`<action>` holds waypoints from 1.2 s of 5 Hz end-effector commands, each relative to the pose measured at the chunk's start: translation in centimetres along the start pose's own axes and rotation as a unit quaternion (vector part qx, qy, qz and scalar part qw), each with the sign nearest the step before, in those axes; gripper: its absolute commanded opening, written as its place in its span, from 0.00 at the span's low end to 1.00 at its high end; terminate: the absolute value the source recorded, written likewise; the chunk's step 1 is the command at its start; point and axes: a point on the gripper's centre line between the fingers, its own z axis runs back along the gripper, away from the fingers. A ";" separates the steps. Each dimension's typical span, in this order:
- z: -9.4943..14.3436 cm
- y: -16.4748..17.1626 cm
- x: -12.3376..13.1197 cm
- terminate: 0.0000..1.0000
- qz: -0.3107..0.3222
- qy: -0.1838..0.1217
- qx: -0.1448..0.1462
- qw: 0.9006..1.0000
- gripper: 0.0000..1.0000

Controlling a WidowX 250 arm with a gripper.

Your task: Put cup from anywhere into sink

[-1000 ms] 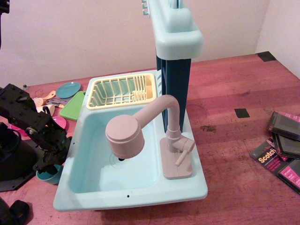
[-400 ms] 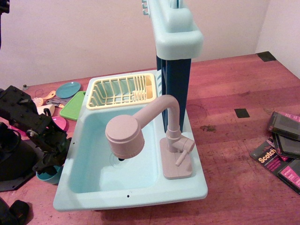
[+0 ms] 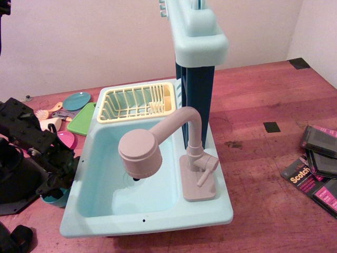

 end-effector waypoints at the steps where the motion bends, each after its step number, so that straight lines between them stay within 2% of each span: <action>1: 0.4 0.4 0.0 0.00 -0.003 -0.001 0.009 1.000 1.00; 2: 0.5 0.4 0.0 0.00 0.000 0.004 0.013 1.000 0.00; 4: 1.1 1.2 0.1 0.00 -0.001 0.006 0.032 0.999 0.00; 6: 5.8 4.1 -1.1 0.00 -0.042 0.018 0.081 0.996 0.00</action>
